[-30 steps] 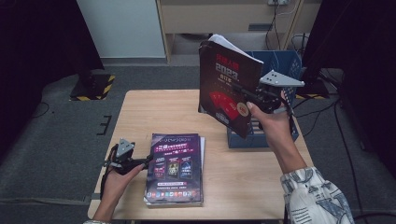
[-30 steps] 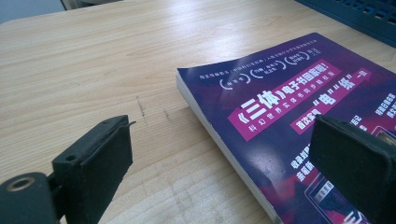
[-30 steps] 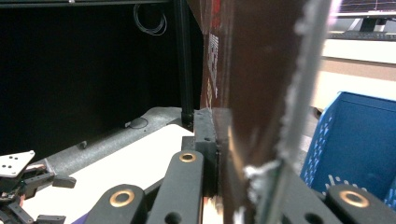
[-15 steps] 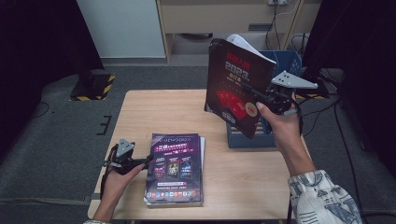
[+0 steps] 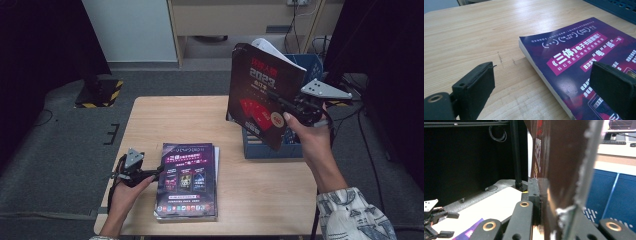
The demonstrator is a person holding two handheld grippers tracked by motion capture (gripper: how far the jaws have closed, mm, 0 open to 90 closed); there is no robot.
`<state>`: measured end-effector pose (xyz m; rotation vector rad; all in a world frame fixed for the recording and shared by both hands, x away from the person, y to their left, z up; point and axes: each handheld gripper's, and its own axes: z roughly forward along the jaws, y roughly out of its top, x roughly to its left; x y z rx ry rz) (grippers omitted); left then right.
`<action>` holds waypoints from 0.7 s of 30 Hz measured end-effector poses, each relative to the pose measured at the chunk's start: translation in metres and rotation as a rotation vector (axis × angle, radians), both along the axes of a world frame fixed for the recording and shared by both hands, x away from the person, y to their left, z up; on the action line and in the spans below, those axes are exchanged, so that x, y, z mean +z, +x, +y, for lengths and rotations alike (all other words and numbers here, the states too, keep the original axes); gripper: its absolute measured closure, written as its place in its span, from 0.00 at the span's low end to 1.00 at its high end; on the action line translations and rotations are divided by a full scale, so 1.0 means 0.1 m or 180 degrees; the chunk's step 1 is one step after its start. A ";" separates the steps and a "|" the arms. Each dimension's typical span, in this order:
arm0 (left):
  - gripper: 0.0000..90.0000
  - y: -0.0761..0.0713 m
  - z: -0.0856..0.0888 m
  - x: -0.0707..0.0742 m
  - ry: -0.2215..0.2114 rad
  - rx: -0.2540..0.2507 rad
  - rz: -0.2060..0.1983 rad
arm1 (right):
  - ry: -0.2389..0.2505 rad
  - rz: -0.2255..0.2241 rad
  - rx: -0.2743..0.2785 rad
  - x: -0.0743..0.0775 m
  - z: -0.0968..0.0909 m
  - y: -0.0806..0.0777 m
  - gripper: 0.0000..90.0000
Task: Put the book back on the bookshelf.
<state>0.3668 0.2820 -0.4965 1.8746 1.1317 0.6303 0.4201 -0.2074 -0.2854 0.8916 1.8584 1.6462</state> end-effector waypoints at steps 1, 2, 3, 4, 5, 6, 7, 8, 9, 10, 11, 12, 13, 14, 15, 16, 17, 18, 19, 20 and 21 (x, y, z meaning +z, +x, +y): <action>0.07 0.00 0.00 0.00 -0.0002 0.0000 -0.0001 | -0.0009 -0.0004 -0.0004 0.00 -0.01 -0.01 0.97; 0.07 0.00 0.00 0.00 -0.0002 0.0000 -0.0003 | -0.0008 0.0004 -0.0012 0.00 -0.03 -0.01 0.97; 0.07 0.00 0.00 0.00 -0.0002 0.0000 -0.0003 | -0.0005 0.0005 -0.0020 0.00 -0.04 -0.02 0.97; 0.07 0.00 0.00 0.00 0.0001 -0.0001 -0.0002 | -0.0011 -0.0014 -0.0030 0.00 -0.06 -0.02 0.97; 0.07 0.00 0.00 0.00 0.0003 -0.0001 -0.0001 | -0.0007 -0.0008 -0.0025 0.00 -0.07 -0.03 0.97; 0.07 0.00 0.00 0.00 0.0007 -0.0006 -0.0003 | -0.0015 -0.0009 -0.0036 0.00 -0.10 -0.04 0.97; 0.07 0.00 0.00 0.00 0.0002 0.0000 0.0000 | -0.0015 -0.0009 -0.0036 0.00 -0.10 -0.04 0.97; 0.07 0.00 0.00 0.00 0.0003 0.0000 -0.0002 | -0.0015 -0.0004 -0.0041 0.00 -0.11 -0.05 0.97; 0.07 0.00 0.00 0.00 0.0003 0.0001 -0.0001 | -0.0011 0.0004 -0.0049 0.00 -0.12 -0.06 0.97; 0.07 0.00 0.00 0.00 0.0006 0.0001 -0.0001 | -0.0015 0.0005 -0.0056 0.00 -0.13 -0.06 0.97; 0.07 0.00 0.00 0.00 0.0012 -0.0003 -0.0004 | -0.0023 0.0001 -0.0064 -0.01 -0.15 -0.06 0.97; 0.07 0.00 0.00 0.00 0.0011 -0.0004 -0.0004 | -0.0034 0.0002 -0.0074 -0.01 -0.16 -0.06 0.97; 0.07 0.00 -0.01 0.00 0.0006 0.0000 -0.0002 | -0.0030 0.0014 -0.0092 -0.01 -0.18 -0.06 0.97; 0.07 0.00 -0.01 0.00 0.0006 0.0000 -0.0002 | -0.0030 0.0014 -0.0092 -0.01 -0.18 -0.06 0.97; 0.07 0.00 0.00 0.00 0.0012 -0.0004 -0.0005 | -0.0036 0.0012 -0.0103 -0.01 -0.20 -0.06 0.97; 0.07 0.00 0.00 0.00 0.0012 -0.0004 -0.0006 | -0.0036 0.0012 -0.0103 -0.01 -0.20 -0.06 0.97; 0.07 0.00 0.00 0.00 0.0010 0.0000 -0.0001 | -0.0046 0.0009 -0.0111 -0.01 -0.21 -0.05 0.97; 0.07 0.00 0.00 0.00 0.0010 0.0001 -0.0002 | -0.0042 0.0026 -0.0119 -0.02 -0.22 -0.05 0.97; 0.07 0.00 0.00 0.00 0.0009 0.0003 -0.0005 | -0.0051 0.0029 -0.0141 -0.02 -0.23 -0.05 0.97; 0.07 0.00 0.00 0.00 0.0009 0.0003 -0.0005 | -0.0051 0.0029 -0.0141 -0.02 -0.23 -0.05 0.97; 0.07 0.00 0.00 0.00 0.0008 0.0003 -0.0004 | -0.0055 0.0028 -0.0153 -0.03 -0.25 -0.05 0.97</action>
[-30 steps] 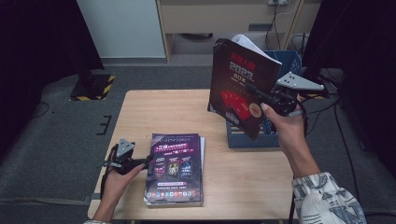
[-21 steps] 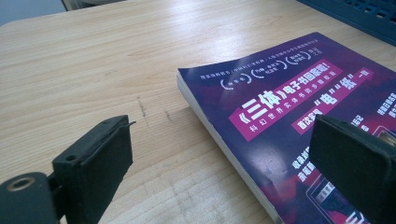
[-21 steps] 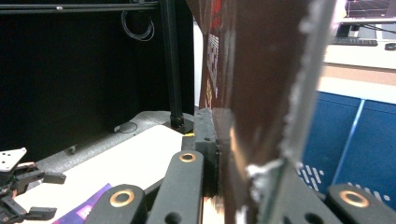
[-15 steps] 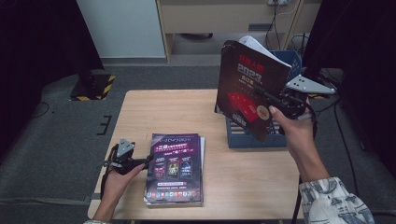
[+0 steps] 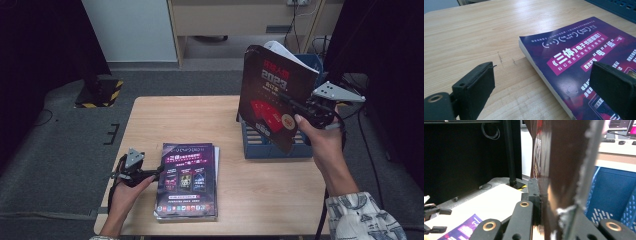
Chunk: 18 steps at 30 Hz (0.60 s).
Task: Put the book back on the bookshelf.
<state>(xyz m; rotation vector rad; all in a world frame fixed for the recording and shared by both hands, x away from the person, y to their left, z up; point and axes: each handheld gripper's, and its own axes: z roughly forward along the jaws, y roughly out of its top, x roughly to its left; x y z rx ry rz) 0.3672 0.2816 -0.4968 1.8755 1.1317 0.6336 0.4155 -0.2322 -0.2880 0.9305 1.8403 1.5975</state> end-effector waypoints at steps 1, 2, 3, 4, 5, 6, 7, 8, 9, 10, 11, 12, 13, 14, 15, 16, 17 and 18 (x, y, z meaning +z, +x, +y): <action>0.07 0.00 0.00 0.00 0.0001 0.0000 -0.0001 | 0.0006 0.0001 -0.0005 -0.01 -0.02 0.00 0.97; 0.07 0.00 0.00 0.00 0.0003 0.0000 -0.0002 | 0.0028 0.0017 -0.0024 -0.01 -0.05 0.00 0.97; 0.07 0.00 0.00 0.00 0.0007 -0.0004 -0.0004 | 0.0028 0.0017 -0.0024 -0.01 -0.05 0.00 0.97; 0.07 0.00 0.00 0.00 0.0004 -0.0001 0.0000 | 0.0032 0.0024 -0.0031 -0.02 -0.06 0.00 0.97; 0.07 0.00 0.00 0.00 0.0006 0.0000 -0.0002 | 0.0020 0.0013 -0.0039 -0.02 -0.07 0.00 0.97; 0.07 0.00 0.00 0.00 0.0007 -0.0002 -0.0001 | 0.0016 0.0011 -0.0045 -0.02 -0.09 0.00 0.97; 0.07 0.00 0.00 0.00 0.0009 -0.0001 -0.0001 | 0.0031 0.0024 -0.0056 -0.03 -0.10 0.00 0.97; 0.07 0.00 0.00 0.00 0.0012 -0.0003 -0.0002 | 0.0022 0.0018 -0.0063 -0.03 -0.11 0.00 0.97; 0.07 0.00 0.00 0.00 0.0014 -0.0004 0.0000 | 0.0017 0.0020 -0.0070 -0.03 -0.12 0.00 0.97; 0.07 0.00 0.00 0.00 0.0016 -0.0004 0.0002 | 0.0032 0.0027 -0.0082 -0.03 -0.13 0.00 0.97; 0.07 0.00 -0.01 0.00 0.0009 -0.0002 0.0000 | 0.0018 0.0026 -0.0088 -0.03 -0.14 0.00 0.97; 0.07 0.00 -0.01 0.00 0.0014 -0.0005 0.0002 | 0.0025 0.0039 -0.0110 -0.04 -0.16 0.01 0.97; 0.07 0.00 -0.01 -0.01 0.0008 -0.0001 0.0000 | 0.0017 0.0043 -0.0122 -0.04 -0.16 0.01 0.97; 0.07 0.00 -0.01 -0.01 0.0008 0.0000 0.0000 | 0.0012 0.0055 -0.0133 -0.04 -0.16 0.02 0.97; 0.07 0.00 0.00 -0.01 0.0012 -0.0003 0.0003 | 0.0003 0.0060 -0.0145 -0.05 -0.16 0.02 0.97; 0.07 0.00 0.00 -0.01 0.0012 -0.0003 0.0002 | 0.0003 0.0060 -0.0145 -0.05 -0.16 0.02 0.97; 0.07 0.00 -0.01 -0.01 0.0012 -0.0004 0.0002 | 0.0006 0.0060 -0.0152 -0.05 -0.16 0.03 0.97; 0.07 0.00 -0.01 -0.01 0.0013 -0.0005 0.0002 | 0.0000 0.0064 -0.0161 -0.06 -0.17 0.04 0.97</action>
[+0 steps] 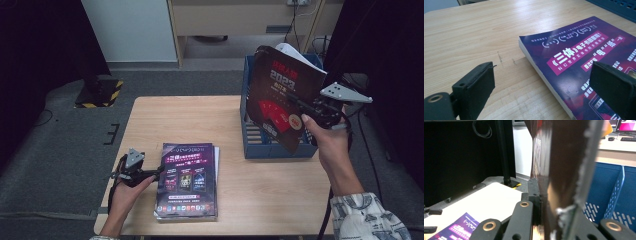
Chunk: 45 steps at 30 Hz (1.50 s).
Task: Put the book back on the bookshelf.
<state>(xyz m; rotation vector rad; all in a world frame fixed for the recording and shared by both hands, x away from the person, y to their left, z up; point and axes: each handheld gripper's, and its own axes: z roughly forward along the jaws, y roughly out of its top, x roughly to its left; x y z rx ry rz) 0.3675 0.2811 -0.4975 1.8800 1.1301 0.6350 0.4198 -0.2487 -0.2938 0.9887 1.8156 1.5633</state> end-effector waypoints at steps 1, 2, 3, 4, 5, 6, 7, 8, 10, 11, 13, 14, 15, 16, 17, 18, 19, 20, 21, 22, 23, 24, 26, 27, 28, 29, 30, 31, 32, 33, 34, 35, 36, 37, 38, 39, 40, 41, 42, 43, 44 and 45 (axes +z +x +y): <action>0.07 0.00 0.00 0.00 0.0001 0.0000 0.0000 | 0.0000 0.0004 -0.0007 0.00 0.00 0.01 0.97; 0.07 0.00 0.00 0.00 0.0002 -0.0005 0.0001 | 0.0010 0.0017 -0.0024 -0.01 0.00 0.03 0.97; 0.07 0.00 0.00 0.00 0.0002 -0.0005 0.0001 | 0.0010 0.0017 -0.0024 -0.01 0.00 0.03 0.97; 0.07 0.00 0.00 0.00 0.0007 -0.0007 0.0000 | 0.0003 0.0025 -0.0034 -0.02 0.00 0.04 0.97; 0.07 0.00 0.00 0.00 0.0009 -0.0009 0.0000 | -0.0012 0.0023 -0.0045 -0.02 0.00 0.05 0.97; 0.07 0.00 0.00 0.00 0.0010 -0.0008 -0.0001 | -0.0020 0.0027 -0.0061 -0.03 0.00 0.06 0.97; 0.07 0.00 -0.01 0.00 0.0003 -0.0007 -0.0003 | -0.0040 0.0038 -0.0087 -0.04 0.01 0.09 0.97; 0.07 0.00 -0.01 0.00 0.0006 -0.0010 -0.0001 | -0.0037 0.0042 -0.0100 -0.05 0.02 0.10 0.97; 0.07 0.00 0.00 0.00 0.0007 -0.0009 -0.0001 | -0.0044 0.0050 -0.0110 -0.06 0.02 0.11 0.97; 0.07 0.00 0.00 0.00 0.0006 -0.0010 -0.0001 | -0.0054 0.0053 -0.0126 -0.06 0.04 0.12 0.97; 0.07 0.00 0.00 0.00 0.0001 -0.0006 -0.0001 | -0.0072 0.0052 -0.0148 -0.07 0.06 0.14 0.97; 0.07 0.00 0.00 0.00 0.0001 -0.0005 -0.0002 | -0.0052 0.0062 -0.0169 -0.08 0.07 0.16 0.97; 0.07 0.00 0.00 0.00 0.0000 -0.0007 -0.0001 | -0.0052 0.0067 -0.0209 -0.08 0.09 0.18 0.97; 0.07 0.00 0.00 0.00 0.0002 -0.0008 -0.0002 | -0.0052 0.0067 -0.0209 -0.08 0.09 0.18 0.97; 0.07 0.00 0.00 0.00 0.0001 -0.0009 -0.0005 | -0.0046 0.0070 -0.0229 -0.09 0.10 0.19 0.97; 0.07 0.00 0.00 0.00 0.0000 -0.0010 -0.0009 | -0.0040 0.0074 -0.0253 -0.09 0.11 0.20 0.97; 0.07 0.00 0.00 0.00 0.0002 -0.0012 -0.0013 | -0.0043 0.0074 -0.0276 -0.10 0.11 0.21 0.97; 0.07 -0.01 0.00 0.00 -0.0002 -0.0009 -0.0015 | -0.0046 0.0074 -0.0305 -0.10 0.12 0.22 0.97; 0.07 -0.01 0.00 0.01 -0.0002 -0.0010 -0.0018 | -0.0035 0.0075 -0.0318 -0.10 0.12 0.23 0.97; 0.07 0.00 0.00 0.01 -0.0005 -0.0009 -0.0018 | -0.0044 0.0074 -0.0319 -0.11 0.12 0.24 0.97; 0.07 0.00 0.00 0.00 -0.0003 -0.0010 -0.0018 | -0.0046 0.0075 -0.0336 -0.11 0.12 0.25 0.97; 0.07 0.00 0.00 0.00 0.0001 -0.0011 -0.0016 | -0.0063 0.0079 -0.0348 -0.11 0.13 0.27 0.97; 0.07 0.00 0.00 0.00 0.0004 -0.0012 -0.0013 | -0.0068 0.0081 -0.0353 -0.11 0.14 0.28 0.97; 0.07 0.00 -0.01 0.00 0.0007 -0.0012 -0.0014 | -0.0073 0.0081 -0.0356 -0.11 0.15 0.29 0.97; 0.07 0.00 -0.01 0.00 0.0007 -0.0012 -0.0015 | -0.0064 0.0078 -0.0373 -0.11 0.16 0.30 0.97; 0.07 0.00 -0.01 0.00 0.0009 -0.0012 -0.0016 | -0.0060 0.0078 -0.0378 -0.11 0.17 0.31 0.97; 0.07 -0.01 -0.01 0.00 0.0011 -0.0011 -0.0018 | -0.0046 0.0081 -0.0396 -0.11 0.17 0.32 0.97; 0.07 -0.01 0.00 0.00 0.0010 -0.0009 -0.0019 | -0.0046 0.0075 -0.0402 -0.11 0.18 0.33 0.97; 0.07 -0.01 0.00 0.00 0.0006 -0.0006 -0.0021 | -0.0044 0.0074 -0.0410 -0.11 0.18 0.34 0.97; 0.07 -0.01 0.00 0.00 0.0004 -0.0003 -0.0025 | -0.0045 0.0089 -0.0444 -0.12 0.19 0.35 0.97; 0.07 -0.01 0.00 0.00 0.0003 -0.0001 -0.0027 | -0.0045 0.0089 -0.0444 -0.12 0.19 0.35 0.97; 0.07 -0.01 0.00 0.01 0.0005 -0.0001 -0.0029 | -0.0052 0.0090 -0.0448 -0.12 0.19 0.36 0.97; 0.07 -0.01 0.00 0.01 0.0009 -0.0003 -0.0029 | -0.0053 0.0091 -0.0463 -0.13 0.20 0.37 0.97; 0.07 -0.01 0.00 0.01 0.0010 -0.0005 -0.0030 | -0.0061 0.0094 -0.0486 -0.14 0.21 0.38 0.97; 0.07 -0.01 0.00 0.01 0.0007 -0.0003 -0.0033 | -0.0068 0.0094 -0.0495 -0.14 0.21 0.39 0.97; 0.07 -0.01 -0.01 0.01 0.0002 -0.0001 -0.0037 | -0.0075 0.0091 -0.0503 -0.15 0.22 0.40 0.97; 0.07 -0.01 -0.01 0.01 0.0002 -0.0002 -0.0037 | -0.0081 0.0100 -0.0506 -0.15 0.23 0.40 0.97; 0.07 -0.01 -0.01 0.01 0.0004 -0.0003 -0.0037 | -0.0087 0.0096 -0.0515 -0.15 0.24 0.41 0.97; 0.07 -0.01 0.00 0.01 0.0003 -0.0002 -0.0038 | -0.0101 0.0089 -0.0542 -0.16 0.25 0.42 0.97; 0.07 -0.01 0.00 0.01 -0.0003 -0.0002 -0.0039 | -0.0104 0.0083 -0.0553 -0.16 0.26 0.42 0.97; 0.07 -0.01 0.00 0.01 -0.0006 -0.0001 -0.0040 | -0.0135 0.0073 -0.0575 -0.16 0.26 0.44 0.97; 0.07 -0.01 0.00 0.01 -0.0006 -0.0001 -0.0040 | -0.0135 0.0073 -0.0575 -0.16 0.26 0.44 0.97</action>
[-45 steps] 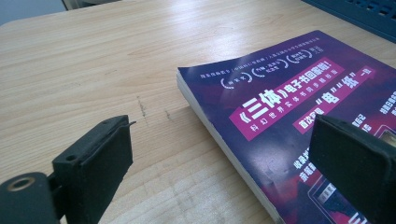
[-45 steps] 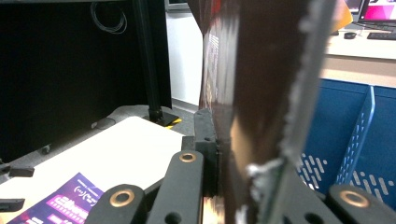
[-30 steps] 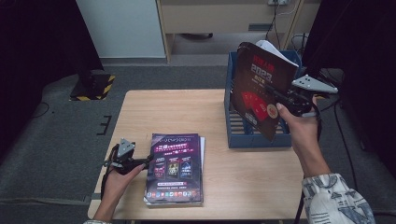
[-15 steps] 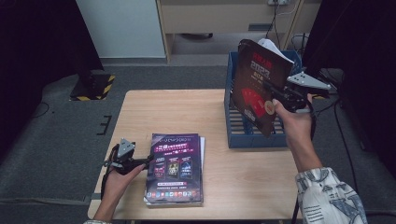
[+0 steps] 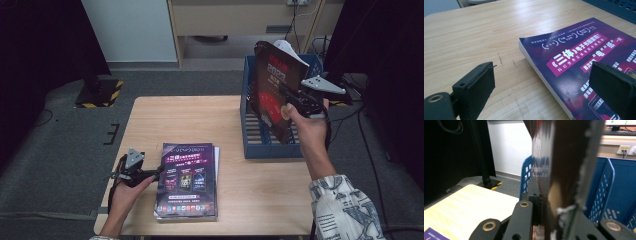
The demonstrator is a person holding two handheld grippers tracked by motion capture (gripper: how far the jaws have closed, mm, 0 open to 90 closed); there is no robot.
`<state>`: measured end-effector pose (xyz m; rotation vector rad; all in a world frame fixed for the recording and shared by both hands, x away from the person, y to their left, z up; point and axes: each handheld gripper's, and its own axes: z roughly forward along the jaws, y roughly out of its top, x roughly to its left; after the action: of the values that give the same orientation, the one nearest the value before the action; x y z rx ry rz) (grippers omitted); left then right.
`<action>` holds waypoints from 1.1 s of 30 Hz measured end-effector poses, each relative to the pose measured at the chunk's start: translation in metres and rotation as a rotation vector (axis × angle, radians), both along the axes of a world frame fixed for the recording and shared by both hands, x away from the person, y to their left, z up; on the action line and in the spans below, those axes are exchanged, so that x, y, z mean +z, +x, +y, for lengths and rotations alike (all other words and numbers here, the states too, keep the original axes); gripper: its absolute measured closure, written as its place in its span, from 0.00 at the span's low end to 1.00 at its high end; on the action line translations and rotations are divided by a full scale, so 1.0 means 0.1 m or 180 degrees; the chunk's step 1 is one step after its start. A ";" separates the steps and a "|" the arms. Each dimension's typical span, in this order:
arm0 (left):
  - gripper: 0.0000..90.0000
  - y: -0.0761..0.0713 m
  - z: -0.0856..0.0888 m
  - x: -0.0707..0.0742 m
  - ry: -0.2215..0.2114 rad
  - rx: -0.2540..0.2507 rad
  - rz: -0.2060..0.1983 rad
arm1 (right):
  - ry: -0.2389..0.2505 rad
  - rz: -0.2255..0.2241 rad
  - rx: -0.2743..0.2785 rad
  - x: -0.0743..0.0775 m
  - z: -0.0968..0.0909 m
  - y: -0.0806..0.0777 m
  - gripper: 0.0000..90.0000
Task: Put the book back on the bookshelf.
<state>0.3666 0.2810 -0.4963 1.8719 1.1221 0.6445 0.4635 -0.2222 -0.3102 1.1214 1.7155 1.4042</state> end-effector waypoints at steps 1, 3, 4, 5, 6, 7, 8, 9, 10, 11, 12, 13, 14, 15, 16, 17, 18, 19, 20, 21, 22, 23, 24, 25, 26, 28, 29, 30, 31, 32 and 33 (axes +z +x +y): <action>0.07 0.00 0.00 0.00 -0.0009 0.0004 -0.0002 | 0.0005 0.0001 -0.0006 0.00 0.00 0.01 0.97; 0.07 0.00 0.00 0.00 -0.0008 0.0004 -0.0002 | 0.0012 0.0009 -0.0026 -0.01 -0.01 0.02 0.97; 0.07 0.00 0.00 0.00 -0.0006 0.0003 -0.0002 | 0.0024 0.0010 -0.0029 -0.01 -0.01 0.02 0.97; 0.07 0.00 -0.01 0.00 -0.0004 0.0003 -0.0002 | 0.0023 0.0012 -0.0021 -0.02 -0.01 0.03 0.97; 0.07 0.00 -0.01 0.00 -0.0004 0.0002 -0.0002 | 0.0011 0.0018 -0.0022 -0.02 -0.01 0.04 0.97; 0.07 0.00 -0.01 0.00 -0.0003 0.0002 -0.0002 | 0.0008 0.0023 -0.0023 -0.02 0.00 0.04 0.97; 0.07 0.00 -0.01 0.00 -0.0003 0.0003 -0.0003 | 0.0016 0.0016 -0.0031 -0.02 0.00 0.04 0.97; 0.07 0.00 -0.01 0.00 -0.0003 0.0003 -0.0003 | 0.0028 0.0017 -0.0026 -0.02 0.01 0.05 0.97; 0.07 0.00 -0.01 0.00 -0.0001 0.0003 -0.0002 | 0.0036 0.0020 -0.0035 -0.02 0.02 0.05 0.97; 0.07 0.00 -0.01 0.00 0.0001 0.0004 0.0000 | 0.0042 0.0025 -0.0033 -0.02 0.02 0.06 0.97; 0.07 0.00 -0.01 0.00 0.0003 0.0003 0.0000 | 0.0047 0.0033 -0.0028 -0.02 0.04 0.07 0.97; 0.07 0.00 -0.01 0.00 0.0001 0.0002 -0.0002 | 0.0050 0.0037 -0.0035 -0.02 0.05 0.08 0.97; 0.07 0.00 -0.01 0.00 0.0001 0.0002 -0.0005 | 0.0052 0.0038 -0.0029 -0.03 0.06 0.09 0.97; 0.07 0.00 -0.01 0.00 0.0001 0.0002 -0.0008 | 0.0049 0.0037 -0.0030 -0.03 0.08 0.10 0.97; 0.07 0.00 -0.01 0.00 -0.0001 0.0002 -0.0010 | 0.0064 0.0045 -0.0035 -0.05 0.11 0.12 0.97; 0.07 0.00 -0.01 0.00 -0.0001 0.0004 -0.0010 | 0.0064 0.0045 -0.0035 -0.05 0.11 0.12 0.97; 0.07 0.00 -0.01 0.00 -0.0003 0.0004 -0.0009 | 0.0057 0.0039 -0.0039 -0.06 0.12 0.13 0.97; 0.07 0.00 -0.01 0.00 -0.0005 0.0004 -0.0007 | 0.0061 0.0042 -0.0044 -0.07 0.13 0.14 0.97; 0.07 0.00 -0.01 0.00 -0.0004 0.0003 -0.0008 | 0.0065 0.0045 -0.0073 -0.08 0.15 0.15 0.97; 0.07 0.00 -0.01 0.00 -0.0004 0.0002 -0.0007 | 0.0065 0.0045 -0.0073 -0.08 0.15 0.15 0.97; 0.07 0.00 -0.01 0.00 -0.0004 0.0000 -0.0006 | 0.0077 0.0039 -0.0092 -0.08 0.16 0.17 0.97; 0.07 0.00 -0.01 0.00 -0.0004 -0.0001 -0.0006 | 0.0070 0.0037 -0.0110 -0.09 0.16 0.18 0.97; 0.07 0.00 -0.01 0.00 -0.0004 -0.0001 -0.0007 | 0.0071 0.0049 -0.0141 -0.09 0.16 0.19 0.97; 0.07 0.00 -0.01 0.00 -0.0005 -0.0001 -0.0006 | 0.0066 0.0057 -0.0152 -0.10 0.17 0.20 0.97; 0.07 0.01 -0.01 0.00 -0.0004 -0.0001 -0.0006 | 0.0059 0.0057 -0.0170 -0.11 0.17 0.22 0.97; 0.07 0.01 -0.01 0.00 -0.0005 -0.0001 -0.0005 | 0.0050 0.0068 -0.0183 -0.13 0.19 0.24 0.97; 0.07 0.01 -0.01 0.00 -0.0004 -0.0002 -0.0006 | 0.0056 0.0074 -0.0182 -0.15 0.20 0.26 0.97; 0.07 0.01 -0.01 0.00 -0.0004 -0.0002 -0.0004 | 0.0056 0.0074 -0.0182 -0.15 0.20 0.26 0.97; 0.07 0.01 -0.01 -0.01 -0.0002 -0.0004 -0.0003 | 0.0064 0.0070 -0.0189 -0.17 0.22 0.28 0.97; 0.07 0.01 -0.01 -0.01 -0.0002 -0.0004 -0.0003 | 0.0064 0.0070 -0.0189 -0.17 0.22 0.28 0.97; 0.07 0.01 -0.01 -0.01 -0.0001 -0.0005 -0.0004 | 0.0063 0.0070 -0.0197 -0.19 0.24 0.29 0.97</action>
<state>0.3677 0.2798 -0.4968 1.8718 1.1198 0.6445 0.4929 -0.1978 -0.3290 1.1947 1.6710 1.3785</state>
